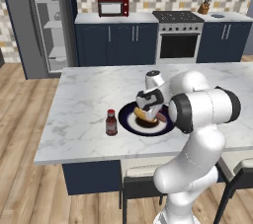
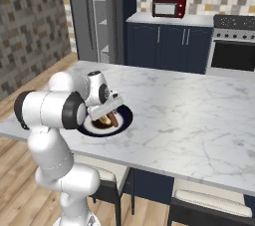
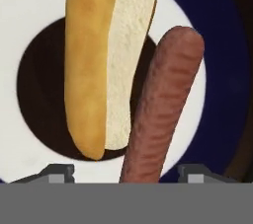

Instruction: Move the hot dog bun to the plate on the dining table and place the condiment next to that plate. Then navigate to the fridge and take the sausage and place it on the plate as well.

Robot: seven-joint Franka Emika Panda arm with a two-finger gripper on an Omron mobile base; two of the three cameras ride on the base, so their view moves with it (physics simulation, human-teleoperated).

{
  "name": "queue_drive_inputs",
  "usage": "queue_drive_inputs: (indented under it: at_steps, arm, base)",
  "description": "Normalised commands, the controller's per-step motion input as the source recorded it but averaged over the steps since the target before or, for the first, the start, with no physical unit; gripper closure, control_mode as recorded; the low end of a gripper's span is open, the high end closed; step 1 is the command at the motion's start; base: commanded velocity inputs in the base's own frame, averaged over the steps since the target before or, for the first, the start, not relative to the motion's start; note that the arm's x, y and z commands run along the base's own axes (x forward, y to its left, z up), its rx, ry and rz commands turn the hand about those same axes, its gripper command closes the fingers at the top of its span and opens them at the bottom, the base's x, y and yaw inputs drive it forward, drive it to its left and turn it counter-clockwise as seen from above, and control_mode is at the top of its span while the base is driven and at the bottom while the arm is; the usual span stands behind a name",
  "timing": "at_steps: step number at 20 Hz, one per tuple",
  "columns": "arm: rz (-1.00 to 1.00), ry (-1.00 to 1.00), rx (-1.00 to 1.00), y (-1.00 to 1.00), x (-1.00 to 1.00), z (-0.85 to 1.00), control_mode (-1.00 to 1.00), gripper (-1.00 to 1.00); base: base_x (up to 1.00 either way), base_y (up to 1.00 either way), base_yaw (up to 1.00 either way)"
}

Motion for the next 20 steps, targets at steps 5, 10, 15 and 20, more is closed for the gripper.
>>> queue_drive_inputs:
  at_steps: [5, 10, 15, 20]
  arm:
    - [0.0, -0.01, 0.0, -0.09, -0.38, 0.53, -1.0, -1.0]
    - [0.0, -0.03, 0.0, -0.04, -0.51, 0.68, -1.0, -1.0]
    - [0.0, -0.1, 0.0, 0.0, -0.73, 0.71, -1.0, -1.0]
    - [0.0, -0.13, 0.0, 0.0, -0.83, 0.63, -1.0, -1.0]
  base:
    - [0.0, 0.0, 0.0]
    - [0.0, 0.0, 0.0]
    - [0.0, 0.0, 0.0]
    - [0.0, 0.0, 0.0]
